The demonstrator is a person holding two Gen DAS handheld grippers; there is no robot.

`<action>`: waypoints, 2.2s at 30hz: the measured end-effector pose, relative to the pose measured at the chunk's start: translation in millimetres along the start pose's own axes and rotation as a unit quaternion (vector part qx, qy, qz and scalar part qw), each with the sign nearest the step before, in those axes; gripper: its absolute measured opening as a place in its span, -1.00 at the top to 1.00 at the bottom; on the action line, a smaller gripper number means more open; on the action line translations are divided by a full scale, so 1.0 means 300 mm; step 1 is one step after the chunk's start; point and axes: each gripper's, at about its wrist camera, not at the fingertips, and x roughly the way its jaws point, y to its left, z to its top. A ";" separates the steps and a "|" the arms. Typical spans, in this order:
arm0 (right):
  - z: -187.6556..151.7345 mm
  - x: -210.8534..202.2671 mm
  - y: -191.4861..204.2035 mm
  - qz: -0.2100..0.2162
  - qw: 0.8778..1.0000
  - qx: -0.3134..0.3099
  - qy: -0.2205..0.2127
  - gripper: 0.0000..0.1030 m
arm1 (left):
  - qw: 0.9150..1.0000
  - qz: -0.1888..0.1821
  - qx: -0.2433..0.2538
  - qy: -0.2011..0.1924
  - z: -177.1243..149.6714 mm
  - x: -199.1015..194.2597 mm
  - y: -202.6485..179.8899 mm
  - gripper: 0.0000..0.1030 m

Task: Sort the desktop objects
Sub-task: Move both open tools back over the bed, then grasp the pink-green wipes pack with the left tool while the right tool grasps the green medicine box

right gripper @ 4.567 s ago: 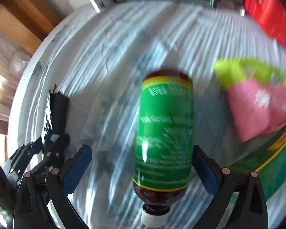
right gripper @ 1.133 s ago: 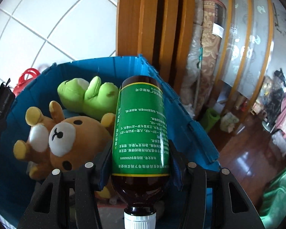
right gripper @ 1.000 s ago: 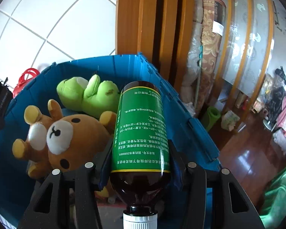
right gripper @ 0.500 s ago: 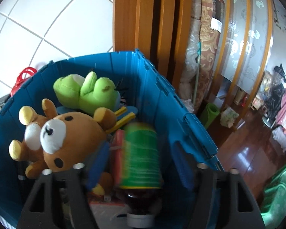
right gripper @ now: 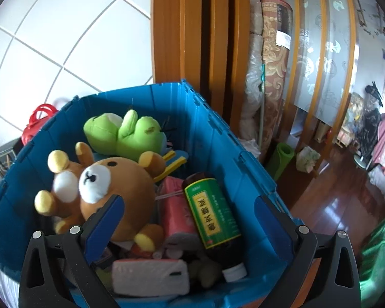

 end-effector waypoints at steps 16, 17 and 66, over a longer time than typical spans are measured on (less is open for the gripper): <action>-0.007 -0.294 0.482 0.066 0.994 -0.046 -0.076 -1.00 | 0.998 0.015 -0.054 -0.010 -0.150 -0.188 0.441 -0.33; -0.008 -0.303 0.523 0.072 0.993 -0.049 -0.077 -1.00 | 0.998 0.019 -0.057 -0.007 -0.168 -0.198 0.482 -0.33; -0.360 0.781 1.731 0.111 0.950 -0.023 0.289 -1.00 | 0.940 -0.028 -0.192 0.280 -0.897 0.651 1.461 -0.33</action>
